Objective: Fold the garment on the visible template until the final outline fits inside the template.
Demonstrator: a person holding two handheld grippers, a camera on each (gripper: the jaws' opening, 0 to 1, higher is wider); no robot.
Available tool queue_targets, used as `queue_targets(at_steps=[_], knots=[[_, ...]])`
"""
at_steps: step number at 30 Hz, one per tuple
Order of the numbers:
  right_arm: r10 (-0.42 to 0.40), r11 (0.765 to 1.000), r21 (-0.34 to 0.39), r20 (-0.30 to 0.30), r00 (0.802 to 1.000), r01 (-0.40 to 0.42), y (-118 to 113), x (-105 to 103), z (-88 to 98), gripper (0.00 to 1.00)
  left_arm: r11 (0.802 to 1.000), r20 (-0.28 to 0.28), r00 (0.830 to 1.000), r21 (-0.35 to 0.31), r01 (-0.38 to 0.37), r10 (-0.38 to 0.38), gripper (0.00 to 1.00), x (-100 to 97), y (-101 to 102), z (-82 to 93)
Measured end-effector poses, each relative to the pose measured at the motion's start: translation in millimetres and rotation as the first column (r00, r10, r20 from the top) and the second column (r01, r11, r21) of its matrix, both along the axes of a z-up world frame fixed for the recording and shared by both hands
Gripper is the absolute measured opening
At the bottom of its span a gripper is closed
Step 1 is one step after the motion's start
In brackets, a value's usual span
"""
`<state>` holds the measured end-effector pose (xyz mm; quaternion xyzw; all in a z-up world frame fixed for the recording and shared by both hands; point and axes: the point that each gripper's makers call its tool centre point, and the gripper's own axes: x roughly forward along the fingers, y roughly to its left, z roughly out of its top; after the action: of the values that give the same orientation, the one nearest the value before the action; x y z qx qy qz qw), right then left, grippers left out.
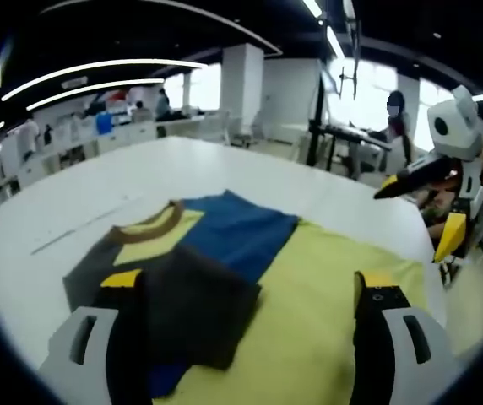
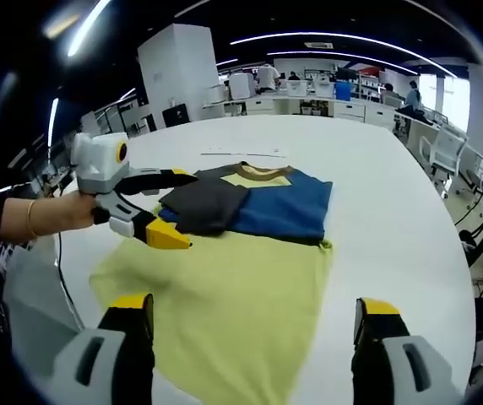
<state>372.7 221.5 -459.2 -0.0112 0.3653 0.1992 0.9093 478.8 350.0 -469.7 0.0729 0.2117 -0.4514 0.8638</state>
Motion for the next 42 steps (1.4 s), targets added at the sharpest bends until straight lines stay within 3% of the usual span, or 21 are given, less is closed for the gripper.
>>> queue_targets(at_steps=[12,22,35,42], knots=[[0.032,0.999,-0.026,0.046,0.998,-0.031,9.5,24.9,18.2,0.97,0.999,0.001,1.000,0.031,-0.021,0.021,0.99,-9.8,35.9,13.0],[0.109,0.994,-0.026,0.071,0.991,-0.108,45.3,43.4,28.5,0.94,0.997,0.036,0.998,0.055,-0.050,0.048,0.99,-24.0,68.2,27.2],[0.226,0.974,-0.020,0.076,0.971,-0.225,97.4,62.3,22.9,0.90,0.993,0.042,0.992,0.032,-0.118,0.116,0.99,-38.2,103.6,46.3],[0.272,0.962,-0.004,0.069,0.960,-0.272,118.4,74.9,14.1,0.87,0.987,0.037,0.987,0.030,-0.159,0.157,0.99,-44.5,119.5,48.4]])
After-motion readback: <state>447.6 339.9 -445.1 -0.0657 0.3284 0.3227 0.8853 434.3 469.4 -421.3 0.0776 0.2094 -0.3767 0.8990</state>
